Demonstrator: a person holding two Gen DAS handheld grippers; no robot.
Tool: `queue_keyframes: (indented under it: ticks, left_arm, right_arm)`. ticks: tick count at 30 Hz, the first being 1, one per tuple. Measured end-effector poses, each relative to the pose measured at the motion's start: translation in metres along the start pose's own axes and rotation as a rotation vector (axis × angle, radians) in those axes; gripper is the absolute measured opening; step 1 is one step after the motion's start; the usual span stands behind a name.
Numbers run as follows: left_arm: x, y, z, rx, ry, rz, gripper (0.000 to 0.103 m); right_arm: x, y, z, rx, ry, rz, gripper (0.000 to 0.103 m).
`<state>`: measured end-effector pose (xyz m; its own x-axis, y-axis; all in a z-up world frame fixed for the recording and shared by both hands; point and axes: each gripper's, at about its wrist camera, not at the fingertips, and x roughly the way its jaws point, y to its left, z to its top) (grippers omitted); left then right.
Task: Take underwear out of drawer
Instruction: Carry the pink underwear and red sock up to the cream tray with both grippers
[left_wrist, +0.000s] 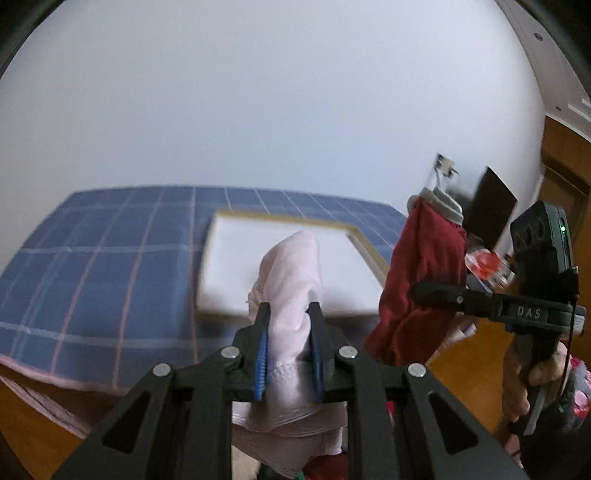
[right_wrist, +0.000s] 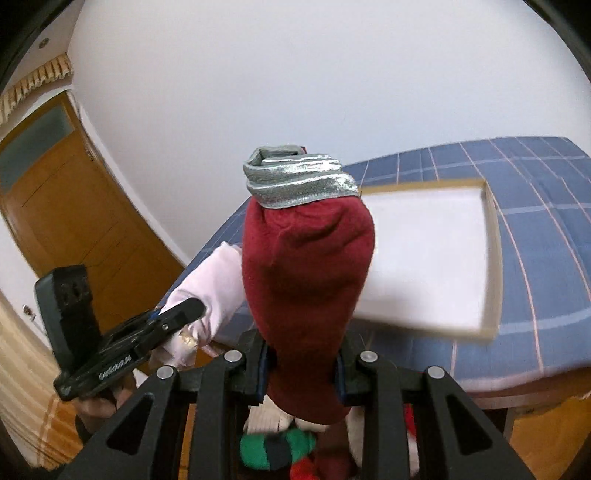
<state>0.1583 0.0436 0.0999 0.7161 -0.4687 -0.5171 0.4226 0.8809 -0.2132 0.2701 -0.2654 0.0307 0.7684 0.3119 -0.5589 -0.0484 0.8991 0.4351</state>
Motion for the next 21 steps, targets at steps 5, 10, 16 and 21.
queue_keyframes:
  ticks: [5,10,16,21]
  left_arm:
    - [0.032,0.011,0.034,-0.002,-0.055,0.011,0.017]
    - [0.075,0.024,0.064,0.01,-0.084,0.035,0.017]
    - [0.14,0.046,0.084,-0.041,-0.025,0.062,0.017]
    - [0.172,0.058,0.085,-0.059,0.017,0.082,0.017]
  right_arm:
    - [0.045,-0.012,0.047,0.041,0.021,-0.001,0.028]
    - [0.103,-0.025,0.082,0.079,0.097,-0.019,0.028]
    - [0.171,-0.057,0.107,0.187,0.171,-0.065,0.028]
    - [0.208,-0.06,0.112,0.174,0.207,-0.096,0.029]
